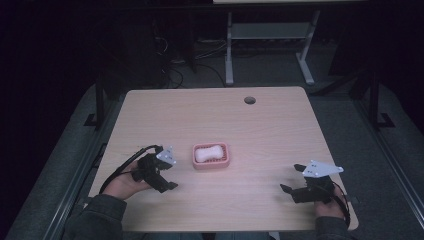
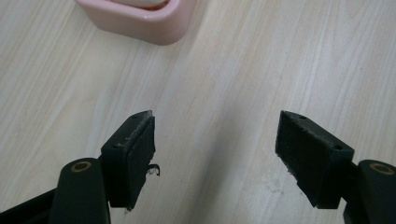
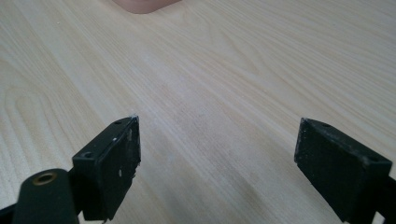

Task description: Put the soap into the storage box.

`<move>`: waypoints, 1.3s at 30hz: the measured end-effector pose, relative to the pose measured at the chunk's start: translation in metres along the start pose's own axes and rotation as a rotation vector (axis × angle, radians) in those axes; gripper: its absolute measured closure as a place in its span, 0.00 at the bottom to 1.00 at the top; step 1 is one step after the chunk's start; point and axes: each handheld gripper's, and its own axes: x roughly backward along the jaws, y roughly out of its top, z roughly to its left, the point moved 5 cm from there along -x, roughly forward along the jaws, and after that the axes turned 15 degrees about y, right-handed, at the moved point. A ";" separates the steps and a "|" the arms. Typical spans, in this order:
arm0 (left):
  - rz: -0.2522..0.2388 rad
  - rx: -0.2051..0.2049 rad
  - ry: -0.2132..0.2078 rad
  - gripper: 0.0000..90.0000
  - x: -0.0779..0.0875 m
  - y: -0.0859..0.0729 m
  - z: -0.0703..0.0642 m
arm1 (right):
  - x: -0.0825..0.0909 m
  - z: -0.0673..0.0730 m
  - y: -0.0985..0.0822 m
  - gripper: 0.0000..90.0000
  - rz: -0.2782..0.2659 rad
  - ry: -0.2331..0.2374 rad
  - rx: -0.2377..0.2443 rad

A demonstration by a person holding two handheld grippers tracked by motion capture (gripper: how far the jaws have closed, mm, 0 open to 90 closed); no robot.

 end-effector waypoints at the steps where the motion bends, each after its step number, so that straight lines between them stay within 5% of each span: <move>1: -0.003 -0.001 0.004 0.31 0.000 -0.001 0.000 | 0.000 0.000 0.000 0.15 0.000 0.000 0.000; 12: -0.009 0.003 0.020 0.31 0.004 -0.017 -0.004 | 0.001 -0.001 0.000 0.15 -0.004 -0.003 0.002; 39: -0.041 0.095 0.053 0.31 0.003 -0.061 -0.019 | 0.000 0.001 0.001 0.15 0.003 0.011 0.017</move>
